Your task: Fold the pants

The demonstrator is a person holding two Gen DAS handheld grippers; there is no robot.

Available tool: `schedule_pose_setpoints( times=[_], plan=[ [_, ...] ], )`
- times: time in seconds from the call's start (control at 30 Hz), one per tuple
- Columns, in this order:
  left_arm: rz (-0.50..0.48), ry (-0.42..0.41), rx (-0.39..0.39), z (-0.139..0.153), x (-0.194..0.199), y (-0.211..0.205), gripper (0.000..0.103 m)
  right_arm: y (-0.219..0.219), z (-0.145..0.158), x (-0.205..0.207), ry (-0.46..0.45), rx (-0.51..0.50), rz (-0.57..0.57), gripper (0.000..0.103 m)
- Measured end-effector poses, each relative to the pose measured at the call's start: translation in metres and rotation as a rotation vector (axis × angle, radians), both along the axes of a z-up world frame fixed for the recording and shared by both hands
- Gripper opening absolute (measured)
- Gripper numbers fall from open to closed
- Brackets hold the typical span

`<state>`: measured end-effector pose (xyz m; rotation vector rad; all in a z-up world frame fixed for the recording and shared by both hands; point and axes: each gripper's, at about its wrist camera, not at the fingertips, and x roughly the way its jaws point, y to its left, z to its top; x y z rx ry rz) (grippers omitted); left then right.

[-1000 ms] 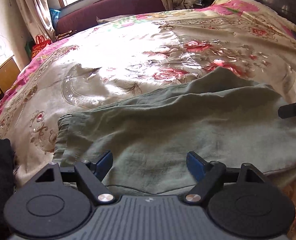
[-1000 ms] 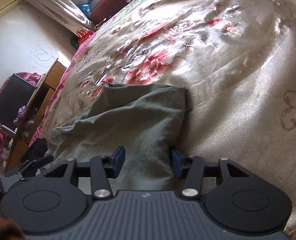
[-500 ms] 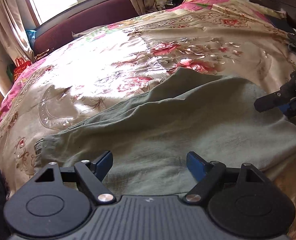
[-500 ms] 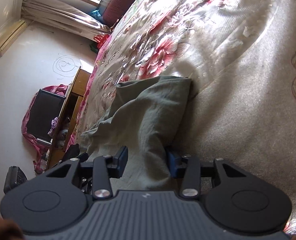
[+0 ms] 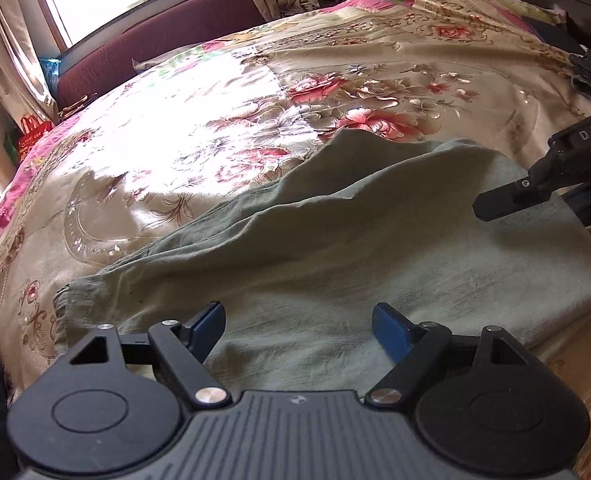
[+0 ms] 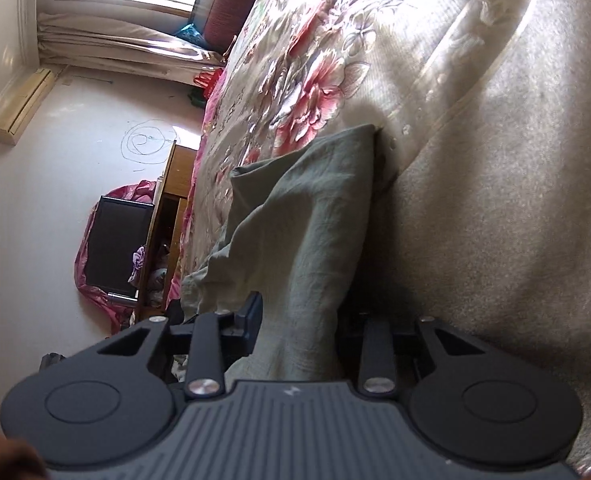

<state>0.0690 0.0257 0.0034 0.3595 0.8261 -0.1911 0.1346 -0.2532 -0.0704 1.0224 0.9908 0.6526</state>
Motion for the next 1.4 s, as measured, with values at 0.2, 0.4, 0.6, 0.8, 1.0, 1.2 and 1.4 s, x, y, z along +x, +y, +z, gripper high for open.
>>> schedule_pose_setpoints(
  times=[0.2, 0.4, 0.6, 0.8, 1.0, 1.2, 1.4],
  plan=[
    [-0.033, 0.035, -0.054, 0.001, 0.001, -0.012, 0.094, -0.02, 0.014, -0.012, -0.025, -0.007, -0.099, 0.004],
    [-0.133, 0.064, -0.091, -0.005, 0.006, -0.059, 0.094, -0.068, 0.018, -0.027, 0.004, -0.088, -0.223, 0.004],
    [-0.221, 0.073, -0.113, -0.01, 0.006, -0.103, 0.094, -0.103, 0.053, -0.036, -0.033, -0.257, -0.291, 0.004],
    [-0.212, 0.085, -0.098, -0.012, 0.008, -0.111, 0.094, -0.089, 0.073, -0.032, -0.051, -0.4, -0.279, 0.004],
    [-0.178, 0.081, -0.119, -0.01, 0.007, -0.101, 0.094, -0.055, 0.095, -0.027, -0.092, -0.492, -0.234, 0.005],
    [-0.159, 0.063, -0.154, -0.006, 0.001, -0.088, 0.094, -0.019, 0.118, -0.021, -0.136, -0.584, -0.179, 0.005],
    [-0.134, 0.035, -0.189, 0.002, -0.004, -0.07, 0.094, 0.022, 0.139, -0.018, -0.185, -0.658, -0.112, 0.005]
  ],
)
